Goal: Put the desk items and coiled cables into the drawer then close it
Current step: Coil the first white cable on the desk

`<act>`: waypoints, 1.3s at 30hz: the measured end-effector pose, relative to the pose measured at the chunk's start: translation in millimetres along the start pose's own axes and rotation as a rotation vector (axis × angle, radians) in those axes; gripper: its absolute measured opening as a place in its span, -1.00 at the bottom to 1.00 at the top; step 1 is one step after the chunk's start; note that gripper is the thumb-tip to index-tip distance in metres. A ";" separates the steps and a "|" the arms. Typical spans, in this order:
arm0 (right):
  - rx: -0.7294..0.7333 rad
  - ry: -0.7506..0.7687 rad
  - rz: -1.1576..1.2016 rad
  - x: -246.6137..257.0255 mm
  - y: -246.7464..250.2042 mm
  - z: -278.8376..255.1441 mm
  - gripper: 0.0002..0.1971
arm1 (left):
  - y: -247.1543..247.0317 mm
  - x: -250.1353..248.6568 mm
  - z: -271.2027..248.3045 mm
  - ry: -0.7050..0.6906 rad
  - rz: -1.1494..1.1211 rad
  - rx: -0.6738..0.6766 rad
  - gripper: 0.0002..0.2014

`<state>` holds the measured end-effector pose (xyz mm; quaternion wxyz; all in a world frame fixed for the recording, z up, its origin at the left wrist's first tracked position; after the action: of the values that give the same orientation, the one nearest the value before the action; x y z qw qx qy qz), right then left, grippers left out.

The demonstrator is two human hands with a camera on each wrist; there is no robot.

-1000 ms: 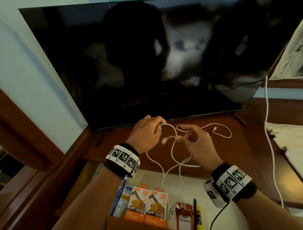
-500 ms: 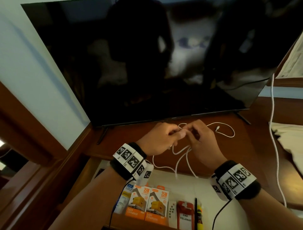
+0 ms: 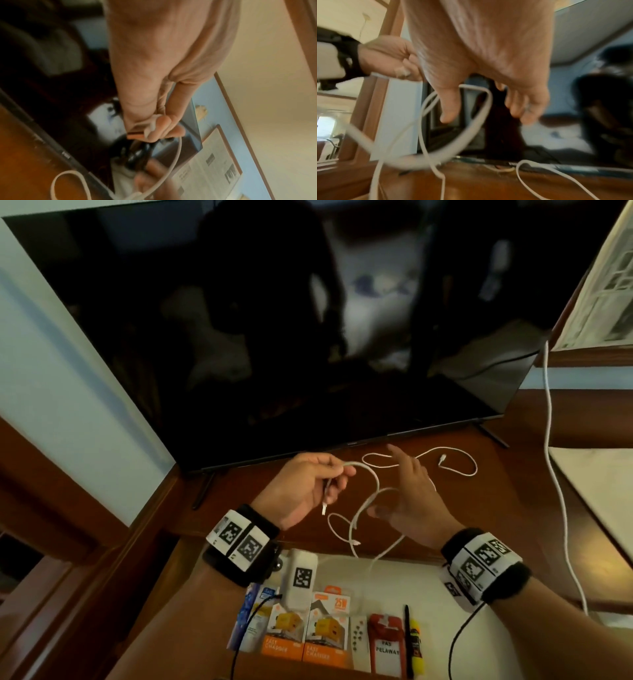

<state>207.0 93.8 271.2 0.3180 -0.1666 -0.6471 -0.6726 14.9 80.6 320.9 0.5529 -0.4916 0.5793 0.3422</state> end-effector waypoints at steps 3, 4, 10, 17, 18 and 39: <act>-0.020 0.336 0.060 35.5 5.0 -2.5 -0.14 | -7.3 11.9 2.4 0.050 -0.062 -0.093 -0.78; 0.026 0.351 0.173 39.6 3.7 -4.0 -0.26 | -6.2 12.2 4.0 0.036 -0.051 -0.148 -0.79; 0.098 0.175 0.514 35.8 -4.4 -6.1 -0.86 | 4.1 6.4 1.8 -0.008 0.095 -0.194 -0.88; 0.168 0.250 0.207 -1.7 -11.9 -6.7 -0.69 | 42.2 -18.4 -9.6 -0.133 0.243 -0.283 -0.74; 0.164 0.213 0.218 -8.8 -14.4 -6.4 -0.70 | 52.5 -23.1 -11.3 -0.187 0.219 -0.353 -0.73; -0.120 0.009 0.503 14.9 0.6 15.0 -0.78 | -3.6 58.6 15.3 -0.021 0.490 -0.015 -0.70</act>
<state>193.5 105.3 282.7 0.4677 -0.3379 -0.5428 -0.6103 28.6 82.7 261.8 0.4557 -0.3366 0.6730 0.4755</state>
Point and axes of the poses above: each hand's wrist, its own z-axis towards the middle knuckle, its own y-axis out of the back of the hand, x = y × z, the point moved 6 cm from there along z, towards the middle knuckle, and after that the axes turned 2 degrees about -z, right-handed, at the moved point
